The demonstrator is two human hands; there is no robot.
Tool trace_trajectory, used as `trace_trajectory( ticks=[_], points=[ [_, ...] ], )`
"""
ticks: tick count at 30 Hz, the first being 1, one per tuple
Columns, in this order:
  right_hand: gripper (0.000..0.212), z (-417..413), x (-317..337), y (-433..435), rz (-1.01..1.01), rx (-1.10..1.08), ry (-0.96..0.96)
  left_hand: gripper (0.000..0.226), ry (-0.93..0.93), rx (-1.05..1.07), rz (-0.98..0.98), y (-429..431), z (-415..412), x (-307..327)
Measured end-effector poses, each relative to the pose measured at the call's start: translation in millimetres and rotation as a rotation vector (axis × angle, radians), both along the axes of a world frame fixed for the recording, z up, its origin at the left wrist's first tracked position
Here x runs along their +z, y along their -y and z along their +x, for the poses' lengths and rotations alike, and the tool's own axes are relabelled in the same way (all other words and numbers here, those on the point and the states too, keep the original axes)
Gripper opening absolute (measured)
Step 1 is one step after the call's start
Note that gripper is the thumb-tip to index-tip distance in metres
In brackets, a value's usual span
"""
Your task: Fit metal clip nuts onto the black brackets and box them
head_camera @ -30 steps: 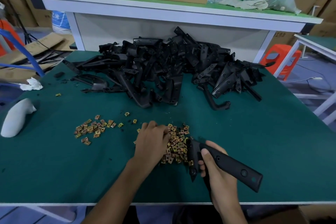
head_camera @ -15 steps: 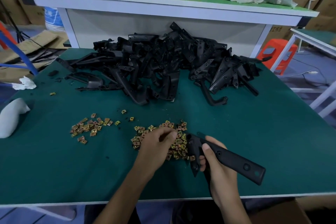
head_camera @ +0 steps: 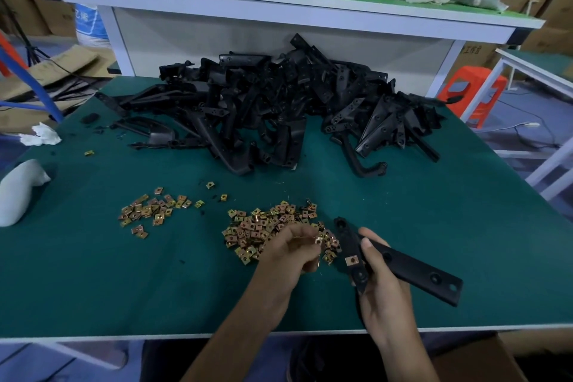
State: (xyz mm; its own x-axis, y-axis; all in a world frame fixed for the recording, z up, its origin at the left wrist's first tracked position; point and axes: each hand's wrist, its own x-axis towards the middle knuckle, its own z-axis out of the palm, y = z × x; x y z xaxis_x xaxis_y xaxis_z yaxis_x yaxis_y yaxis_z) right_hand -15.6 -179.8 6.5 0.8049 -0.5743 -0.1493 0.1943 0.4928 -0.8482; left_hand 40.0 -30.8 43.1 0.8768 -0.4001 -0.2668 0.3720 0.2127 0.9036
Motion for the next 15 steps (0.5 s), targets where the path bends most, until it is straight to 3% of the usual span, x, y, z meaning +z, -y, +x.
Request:
trace_trajectory(
  ticks=[6,15],
  points=[
    [0.040,-2.4,0.6,-3.2,-0.055,0.050,0.004,0.017,0.018,0.003,0.007,3.2,1.2,0.2],
    [0.036,-5.1,1.9,-7.0,-0.136,0.087,-0.016,0.016,-0.064,-0.032,-0.017,-2.3,5.9,-2.0]
  ],
)
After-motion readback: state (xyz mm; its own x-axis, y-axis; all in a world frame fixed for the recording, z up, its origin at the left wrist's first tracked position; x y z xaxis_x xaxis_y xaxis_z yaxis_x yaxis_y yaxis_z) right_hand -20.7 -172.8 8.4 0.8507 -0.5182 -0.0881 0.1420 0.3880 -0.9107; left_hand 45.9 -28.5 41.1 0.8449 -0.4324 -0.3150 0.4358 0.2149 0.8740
